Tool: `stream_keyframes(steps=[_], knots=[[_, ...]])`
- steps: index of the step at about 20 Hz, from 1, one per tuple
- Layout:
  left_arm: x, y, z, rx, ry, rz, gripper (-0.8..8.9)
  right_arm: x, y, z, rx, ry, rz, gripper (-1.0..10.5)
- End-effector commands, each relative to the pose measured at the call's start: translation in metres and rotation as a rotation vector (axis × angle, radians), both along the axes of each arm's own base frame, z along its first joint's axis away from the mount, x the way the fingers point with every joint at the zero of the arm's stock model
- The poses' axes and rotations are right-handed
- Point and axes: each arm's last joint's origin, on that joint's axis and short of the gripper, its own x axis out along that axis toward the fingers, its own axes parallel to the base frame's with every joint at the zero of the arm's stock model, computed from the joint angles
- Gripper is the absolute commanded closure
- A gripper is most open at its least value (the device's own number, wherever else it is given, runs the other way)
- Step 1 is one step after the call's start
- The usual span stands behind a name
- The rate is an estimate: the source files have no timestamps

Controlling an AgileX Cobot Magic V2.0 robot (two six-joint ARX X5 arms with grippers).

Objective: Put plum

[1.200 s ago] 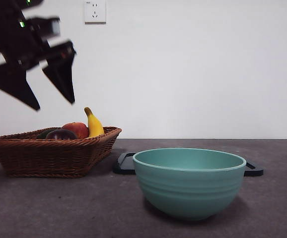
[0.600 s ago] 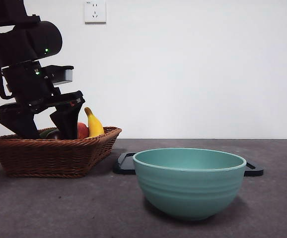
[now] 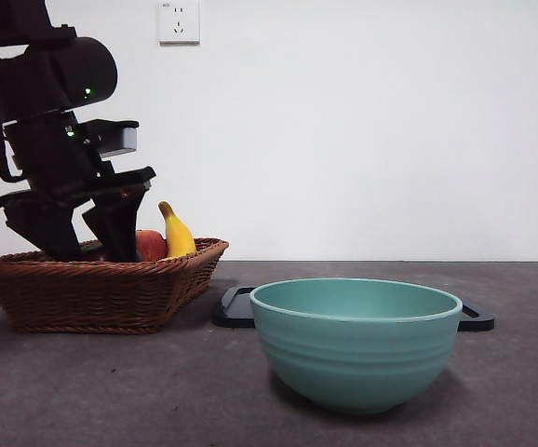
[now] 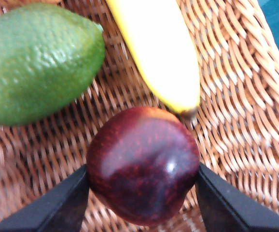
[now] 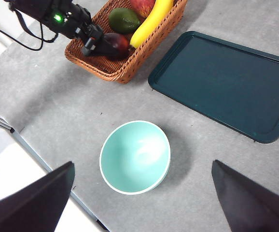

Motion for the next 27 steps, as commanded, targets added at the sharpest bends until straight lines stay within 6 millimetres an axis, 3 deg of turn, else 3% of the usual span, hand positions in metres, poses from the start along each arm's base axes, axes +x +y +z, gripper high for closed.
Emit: stream_keyframes(steps=[1, 4, 7, 12, 19, 27], knots=[[0.000, -0.002, 0.031, -0.036, -0.091, -0.014, 5.79, 0.001, 0.001, 0.004, 0.009, -0.007, 0.002, 4.9], [-0.014, -0.001, 0.072, -0.146, -0.185, -0.052, 5.79, 0.001, 0.001, 0.004, 0.009, -0.007, 0.002, 4.9], [-0.045, 0.000, 0.111, -0.272, -0.239, -0.140, 5.79, 0.001, 0.001, 0.005, 0.010, -0.013, 0.002, 4.9], [-0.094, -0.016, 0.137, -0.372, -0.193, -0.329, 5.79, 0.002, 0.001, 0.006, 0.013, -0.028, 0.002, 4.9], [-0.120, -0.070, 0.120, -0.342, -0.065, -0.561, 5.79, 0.002, 0.001, 0.006, 0.013, -0.028, 0.001, 4.9], [-0.116, -0.138, 0.060, -0.249, 0.067, -0.712, 5.78, 0.002, 0.001, 0.006, 0.013, -0.028, 0.001, 4.9]])
